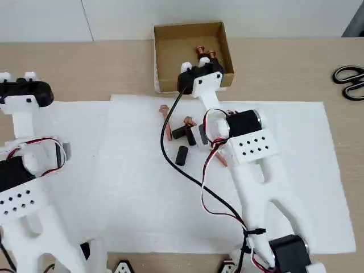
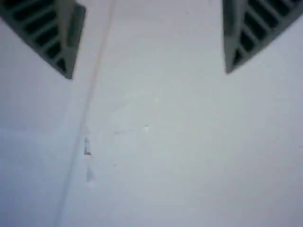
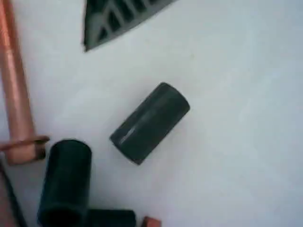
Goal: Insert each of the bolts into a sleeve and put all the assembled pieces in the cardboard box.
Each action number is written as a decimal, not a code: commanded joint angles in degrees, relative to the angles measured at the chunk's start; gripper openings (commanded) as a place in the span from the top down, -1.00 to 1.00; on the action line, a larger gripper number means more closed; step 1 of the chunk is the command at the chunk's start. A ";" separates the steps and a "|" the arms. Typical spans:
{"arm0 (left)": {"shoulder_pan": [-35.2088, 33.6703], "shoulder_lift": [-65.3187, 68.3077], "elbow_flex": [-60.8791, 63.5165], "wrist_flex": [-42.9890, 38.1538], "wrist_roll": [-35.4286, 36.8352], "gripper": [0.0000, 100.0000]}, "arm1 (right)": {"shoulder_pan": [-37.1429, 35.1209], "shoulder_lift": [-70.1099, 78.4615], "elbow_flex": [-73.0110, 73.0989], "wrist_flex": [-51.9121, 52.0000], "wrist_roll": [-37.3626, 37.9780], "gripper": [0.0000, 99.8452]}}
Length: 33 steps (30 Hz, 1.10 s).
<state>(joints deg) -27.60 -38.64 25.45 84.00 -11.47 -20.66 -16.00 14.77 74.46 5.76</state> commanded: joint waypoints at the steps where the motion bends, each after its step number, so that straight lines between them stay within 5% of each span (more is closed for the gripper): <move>1: 0.00 -0.26 -1.01 -0.18 -0.09 0.61 | -0.13 -0.75 1.58 -1.71 2.37 0.50; 9: 0.00 -0.26 4.00 0.09 -0.35 0.61 | -0.04 -0.31 5.63 -6.90 6.77 0.51; 19: 0.00 -0.18 4.09 0.18 -0.09 0.61 | -1.01 -0.31 5.63 -9.89 -15.03 0.51; 33: 0.00 -0.26 5.93 2.20 -0.09 0.61 | -2.42 -0.31 9.14 -12.62 -15.30 0.51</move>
<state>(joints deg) -27.60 -38.55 31.52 85.85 -11.47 -23.03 -15.91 23.74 62.86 -8.92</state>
